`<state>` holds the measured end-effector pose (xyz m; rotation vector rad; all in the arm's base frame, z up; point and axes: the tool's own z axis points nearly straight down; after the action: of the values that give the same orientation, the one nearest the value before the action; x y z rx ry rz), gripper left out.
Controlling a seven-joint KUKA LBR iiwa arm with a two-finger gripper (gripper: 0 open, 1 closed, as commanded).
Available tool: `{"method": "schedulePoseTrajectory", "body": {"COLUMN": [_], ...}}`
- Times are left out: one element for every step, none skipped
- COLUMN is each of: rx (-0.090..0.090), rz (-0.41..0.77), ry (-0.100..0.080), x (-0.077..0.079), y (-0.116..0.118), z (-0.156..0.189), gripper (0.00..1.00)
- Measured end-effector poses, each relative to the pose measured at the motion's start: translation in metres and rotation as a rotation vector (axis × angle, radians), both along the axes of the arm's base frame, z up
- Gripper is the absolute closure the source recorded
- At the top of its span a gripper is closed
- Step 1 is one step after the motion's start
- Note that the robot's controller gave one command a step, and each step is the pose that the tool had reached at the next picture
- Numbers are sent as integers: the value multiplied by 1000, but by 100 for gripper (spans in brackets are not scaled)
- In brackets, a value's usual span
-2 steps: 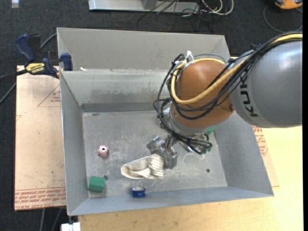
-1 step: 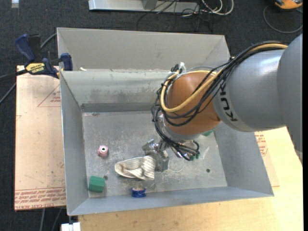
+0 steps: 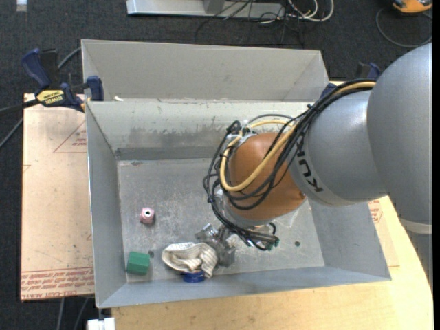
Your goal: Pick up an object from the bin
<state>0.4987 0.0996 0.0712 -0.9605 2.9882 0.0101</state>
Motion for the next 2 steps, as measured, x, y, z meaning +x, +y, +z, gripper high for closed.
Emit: {"method": "schedulePoseTrajectory", "body": {"rx": [0,1], "rz": [2,287], "ry": [3,-5], "x": [-2,19], "y": [1,19], "z": [-1,35], "gripper": [100,100]}}
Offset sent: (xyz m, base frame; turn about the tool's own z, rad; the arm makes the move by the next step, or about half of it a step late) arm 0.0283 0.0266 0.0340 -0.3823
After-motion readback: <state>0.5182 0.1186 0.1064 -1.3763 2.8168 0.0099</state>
